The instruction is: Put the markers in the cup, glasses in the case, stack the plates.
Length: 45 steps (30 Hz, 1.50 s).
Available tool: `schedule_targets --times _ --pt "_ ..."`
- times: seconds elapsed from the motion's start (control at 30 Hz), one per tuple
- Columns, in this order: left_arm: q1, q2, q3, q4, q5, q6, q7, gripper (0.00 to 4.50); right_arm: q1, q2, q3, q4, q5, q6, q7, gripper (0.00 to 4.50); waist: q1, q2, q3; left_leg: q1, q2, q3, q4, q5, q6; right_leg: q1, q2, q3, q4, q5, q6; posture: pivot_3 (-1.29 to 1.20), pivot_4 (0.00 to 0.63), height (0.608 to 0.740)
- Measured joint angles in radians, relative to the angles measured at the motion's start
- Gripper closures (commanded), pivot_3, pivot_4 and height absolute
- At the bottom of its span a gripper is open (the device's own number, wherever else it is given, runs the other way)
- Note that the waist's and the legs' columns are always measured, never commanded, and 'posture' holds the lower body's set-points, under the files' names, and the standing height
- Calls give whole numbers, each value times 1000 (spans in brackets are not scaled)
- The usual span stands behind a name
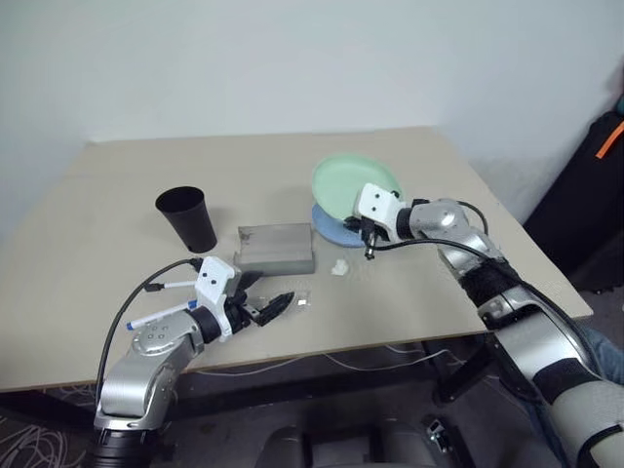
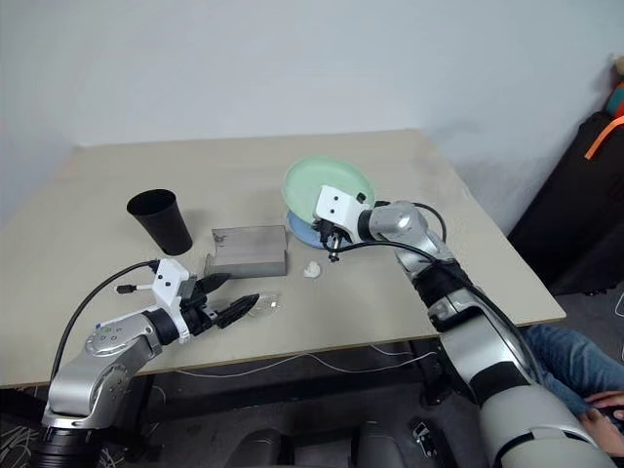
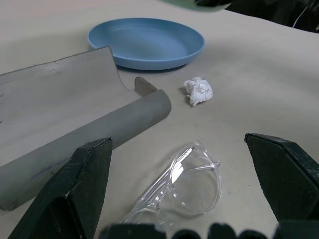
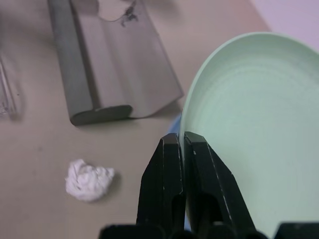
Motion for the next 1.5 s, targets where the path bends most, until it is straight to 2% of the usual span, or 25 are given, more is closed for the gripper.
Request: schedule_targets --times 0.17,0.27,0.37,0.63,0.73,0.8,0.93,1.0,1.1,1.13,1.3,1.5 --pt "29 -2 6 -13 0 -2 12 0 -87 63 -6 230 -60 -96 -39 4474 0 0 0 0 0 0 0 0 -1 0 0 0 0 0 -1 0 0 740" --pt "38 -2 10 -17 0 -3 19 0 -100 77 -21 304 -81 -124 -59 3843 0 0 0 0 0 0 0 0 -1 0 0 0 0 0 -1 0 0 740" --pt "42 -2 11 -23 -1 -5 22 0 -108 91 -50 347 -83 -140 -78 2867 -1 0 0 0 1 0 0 0 -1 -1 0 0 0 1 -1 0 0 740" --pt "46 -2 11 -24 -4 -6 23 0 -125 79 -121 323 -72 -146 -49 2867 0 1 0 0 1 0 0 0 -2 -1 1 0 1 1 -1 0 0 740" --pt "43 -2 11 -24 -5 -6 23 0 -107 60 -174 206 -16 -5 62 2867 1 1 0 0 1 0 0 0 -1 0 1 0 1 1 -1 0 0 740" --pt "40 -1 11 -24 -6 -7 22 0 -46 36 -187 50 21 152 134 2867 4 0 -1 0 1 -1 0 0 -2 0 1 0 0 1 -1 0 0 740" --pt "33 2 12 -20 -6 -9 21 0 165 2 -166 -278 76 452 234 1969 6 1 -1 0 1 0 0 0 -3 -1 1 0 1 1 -1 0 0 740" --pt "29 2 11 -18 -6 -9 20 0 229 -4 -139 -364 74 517 227 1253 5 1 0 0 1 1 0 -2 -6 -1 1 0 2 2 -2 0 0 740" --pt "13 2 11 -15 -6 -9 17 0 250 -5 -132 -416 58 552 172 209 1 1 0 1 2 0 0 0 -9 -2 2 0 2 3 -5 0 0 740" --pt "7 2 10 -14 -6 -9 15 0 250 0 -131 -418 47 553 145 30 1 1 0 1 3 0 0 1 -9 -2 3 0 2 4 -6 0 0 740" --pt "-4 3 10 6 -5 -9 9 0 239 64 -140 -341 37 557 23 30 1 1 0 2 7 -1 0 3 -13 -2 8 0 2 7 -10 0 0 740" --pt "-4 3 9 7 -5 -9 8 0 202 112 -164 -234 47 565 -40 30 1 1 0 1 10 -1 0 4 -14 -3 11 0 2 8 -11 0 0 740"
